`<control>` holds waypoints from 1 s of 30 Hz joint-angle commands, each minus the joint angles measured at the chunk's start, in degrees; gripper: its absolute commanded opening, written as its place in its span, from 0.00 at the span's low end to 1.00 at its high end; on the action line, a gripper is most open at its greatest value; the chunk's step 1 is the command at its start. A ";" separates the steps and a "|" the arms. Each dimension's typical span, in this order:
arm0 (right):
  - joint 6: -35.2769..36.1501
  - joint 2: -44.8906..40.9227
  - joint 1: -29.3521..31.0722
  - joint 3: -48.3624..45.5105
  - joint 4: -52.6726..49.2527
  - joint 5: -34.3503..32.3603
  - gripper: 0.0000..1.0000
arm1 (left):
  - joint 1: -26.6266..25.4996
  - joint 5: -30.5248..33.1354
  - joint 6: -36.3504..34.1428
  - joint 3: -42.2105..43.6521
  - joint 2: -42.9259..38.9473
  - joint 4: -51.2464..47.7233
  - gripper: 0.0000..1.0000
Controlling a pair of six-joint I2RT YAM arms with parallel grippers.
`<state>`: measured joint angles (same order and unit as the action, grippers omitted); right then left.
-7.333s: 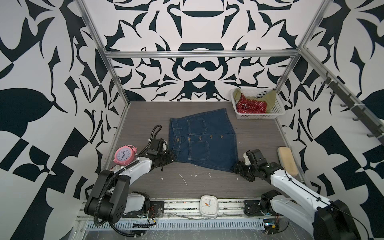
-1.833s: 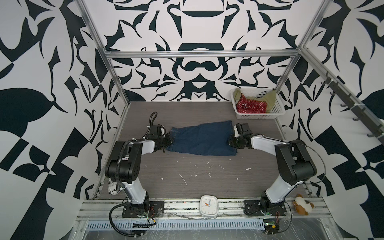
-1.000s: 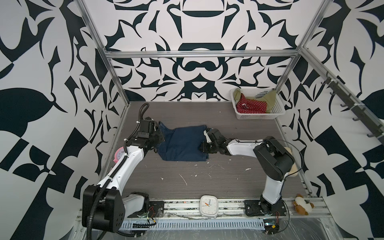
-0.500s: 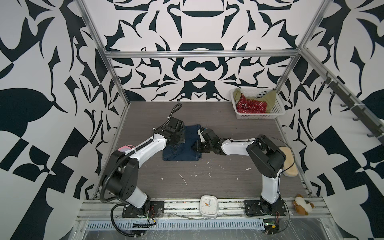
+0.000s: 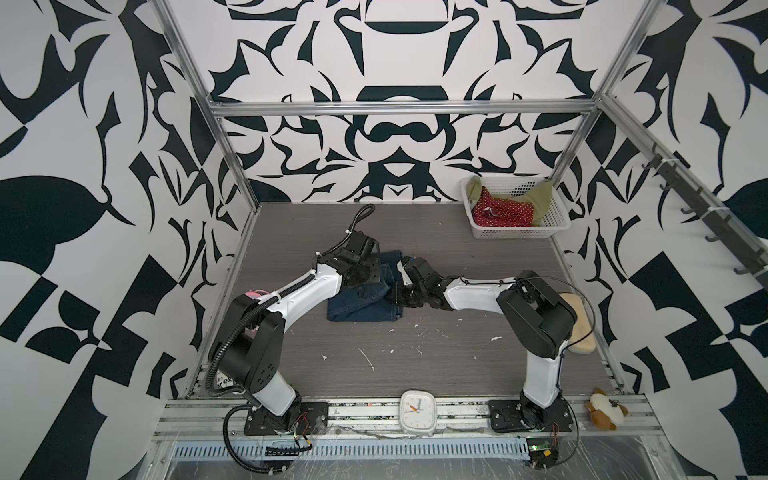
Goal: Fold and stack the skirts
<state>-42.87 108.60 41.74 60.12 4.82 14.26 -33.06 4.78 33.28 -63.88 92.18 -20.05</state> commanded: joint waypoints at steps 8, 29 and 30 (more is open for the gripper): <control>7.04 -24.19 -5.57 -9.66 -11.84 -12.13 0.46 | -0.49 -6.09 1.62 3.19 -9.41 11.58 0.58; 5.53 -16.14 -5.88 -5.76 -0.60 7.53 0.38 | -1.53 -8.15 0.93 15.99 1.24 25.11 0.25; 5.38 -15.47 -5.88 -5.80 -0.16 7.65 0.37 | -2.02 -7.93 1.46 17.11 1.65 26.30 0.23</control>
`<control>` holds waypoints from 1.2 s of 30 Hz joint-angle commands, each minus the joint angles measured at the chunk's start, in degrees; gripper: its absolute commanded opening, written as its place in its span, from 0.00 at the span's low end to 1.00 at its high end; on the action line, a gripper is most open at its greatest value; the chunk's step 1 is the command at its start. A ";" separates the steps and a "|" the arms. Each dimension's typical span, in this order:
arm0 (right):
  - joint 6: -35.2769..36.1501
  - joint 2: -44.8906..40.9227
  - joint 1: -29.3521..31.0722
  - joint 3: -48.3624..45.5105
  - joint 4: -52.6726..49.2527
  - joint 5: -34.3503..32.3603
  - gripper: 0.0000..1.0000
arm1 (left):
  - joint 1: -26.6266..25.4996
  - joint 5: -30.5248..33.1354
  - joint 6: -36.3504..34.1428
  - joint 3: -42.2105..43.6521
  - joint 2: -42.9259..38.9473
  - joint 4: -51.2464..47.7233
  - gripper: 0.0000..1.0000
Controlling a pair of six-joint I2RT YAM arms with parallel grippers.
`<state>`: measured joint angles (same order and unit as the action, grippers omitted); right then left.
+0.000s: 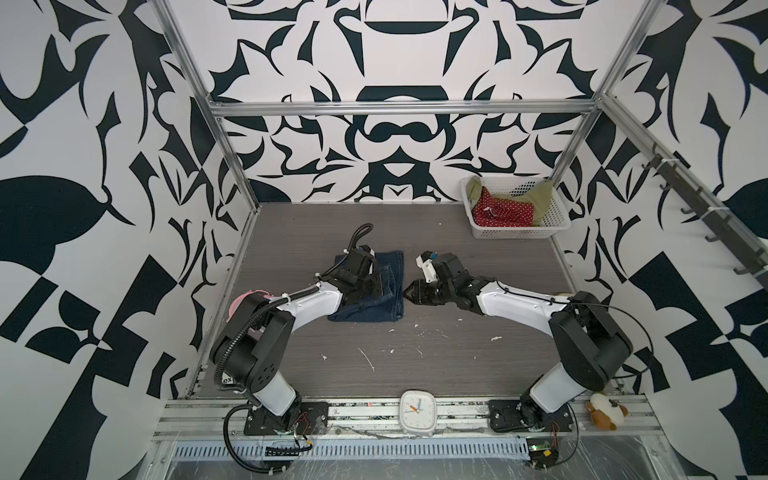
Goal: Fold and stack the skirts
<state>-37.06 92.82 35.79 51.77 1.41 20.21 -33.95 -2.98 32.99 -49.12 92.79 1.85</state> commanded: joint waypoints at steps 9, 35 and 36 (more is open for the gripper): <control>-0.82 3.85 0.07 4.53 2.44 3.12 0.32 | -3.09 3.34 2.95 4.84 0.89 5.79 0.30; 2.05 17.95 6.13 17.11 -3.23 -0.52 0.03 | 24.64 -9.48 4.06 21.17 -21.09 8.53 0.84; 2.16 18.37 6.13 16.65 -3.09 -0.89 0.02 | 25.17 -10.49 4.42 21.17 -20.22 9.40 0.84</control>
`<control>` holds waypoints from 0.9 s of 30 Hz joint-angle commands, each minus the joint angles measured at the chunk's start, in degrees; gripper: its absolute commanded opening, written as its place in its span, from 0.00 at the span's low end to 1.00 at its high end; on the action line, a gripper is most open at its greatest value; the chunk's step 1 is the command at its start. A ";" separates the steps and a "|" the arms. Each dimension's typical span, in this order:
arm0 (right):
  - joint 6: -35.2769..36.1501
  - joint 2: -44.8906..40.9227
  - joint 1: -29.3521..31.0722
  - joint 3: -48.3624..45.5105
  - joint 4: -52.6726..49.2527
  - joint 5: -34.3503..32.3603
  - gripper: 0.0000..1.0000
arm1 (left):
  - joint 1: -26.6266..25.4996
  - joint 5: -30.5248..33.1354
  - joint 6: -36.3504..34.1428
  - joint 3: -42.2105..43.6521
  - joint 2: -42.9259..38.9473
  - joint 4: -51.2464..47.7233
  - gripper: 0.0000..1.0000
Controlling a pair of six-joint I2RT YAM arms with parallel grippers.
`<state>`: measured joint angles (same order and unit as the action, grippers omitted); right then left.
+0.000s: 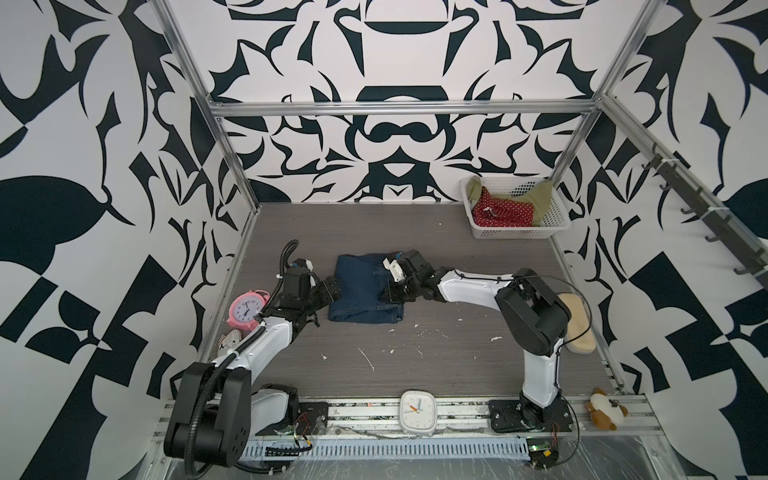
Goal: Fold and stack the skirts
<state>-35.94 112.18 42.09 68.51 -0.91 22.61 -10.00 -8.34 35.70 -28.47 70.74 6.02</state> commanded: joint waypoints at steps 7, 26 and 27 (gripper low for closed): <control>1.05 1.41 -0.51 -3.06 1.28 -4.51 0.00 | 2.70 -8.61 1.67 -1.86 11.70 8.39 0.89; -0.17 3.82 -0.54 -6.42 7.15 -3.03 0.00 | -0.16 -14.82 6.50 -3.27 24.40 22.00 0.58; -0.18 3.99 -0.52 -6.36 7.26 -2.89 0.00 | -0.40 -14.85 6.78 -3.26 24.45 22.40 0.49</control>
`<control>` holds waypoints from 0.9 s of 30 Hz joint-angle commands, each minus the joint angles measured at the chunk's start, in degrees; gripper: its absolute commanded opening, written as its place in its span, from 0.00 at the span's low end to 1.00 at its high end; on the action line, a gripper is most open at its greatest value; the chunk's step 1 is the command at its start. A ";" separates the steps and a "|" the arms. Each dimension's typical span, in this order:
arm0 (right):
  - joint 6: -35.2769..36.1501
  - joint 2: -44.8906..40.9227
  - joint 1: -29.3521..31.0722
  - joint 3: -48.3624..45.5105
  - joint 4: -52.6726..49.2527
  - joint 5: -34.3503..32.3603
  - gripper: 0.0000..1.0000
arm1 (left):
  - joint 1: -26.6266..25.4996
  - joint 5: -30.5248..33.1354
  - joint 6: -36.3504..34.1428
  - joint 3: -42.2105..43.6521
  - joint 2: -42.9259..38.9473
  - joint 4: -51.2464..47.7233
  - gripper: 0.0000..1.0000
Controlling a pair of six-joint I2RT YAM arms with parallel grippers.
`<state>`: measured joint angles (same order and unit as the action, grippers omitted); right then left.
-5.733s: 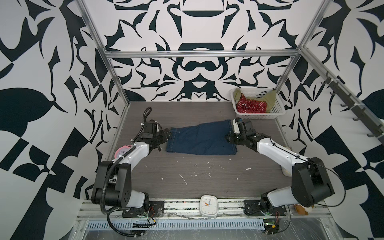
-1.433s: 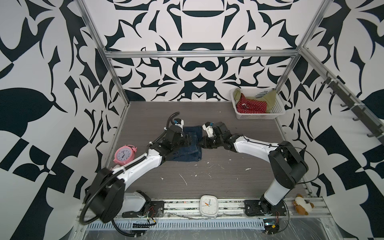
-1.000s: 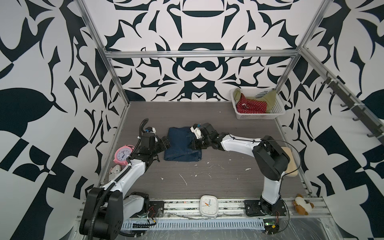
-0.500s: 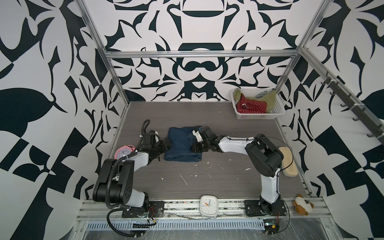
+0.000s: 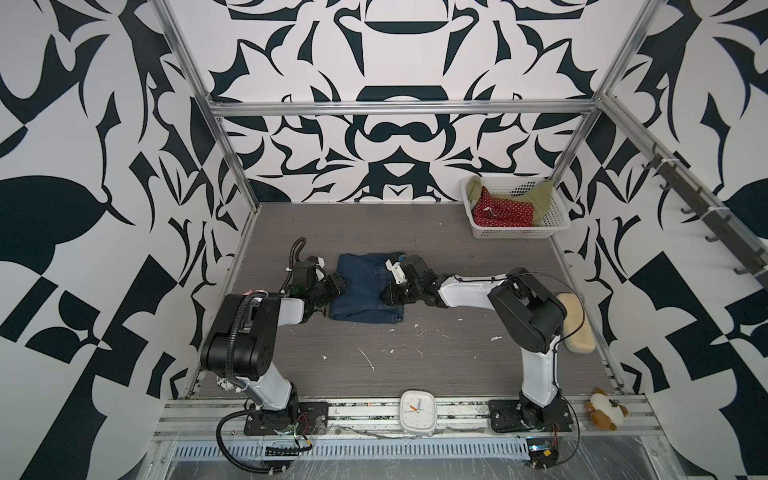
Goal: Fold and stack the skirts
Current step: 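Hold the folded skirt edges with both grippers and flatten it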
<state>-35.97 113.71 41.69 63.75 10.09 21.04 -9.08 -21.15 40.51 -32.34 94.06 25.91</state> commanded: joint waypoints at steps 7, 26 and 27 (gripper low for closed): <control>0.11 1.64 -0.16 -0.14 -5.12 -0.73 0.00 | -1.55 -1.56 2.40 -0.82 0.48 1.20 0.03; 5.31 -26.62 -0.21 0.85 -20.11 -7.79 0.73 | 3.64 17.89 -26.48 -34.37 6.35 -32.84 0.00; 5.46 -27.94 -0.26 -0.11 -20.11 -8.73 0.73 | 4.08 18.34 -27.95 -35.88 7.17 -33.45 0.00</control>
<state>-32.16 89.49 41.60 65.93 -8.29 16.05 -6.52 -6.33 19.51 -64.69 99.09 -2.79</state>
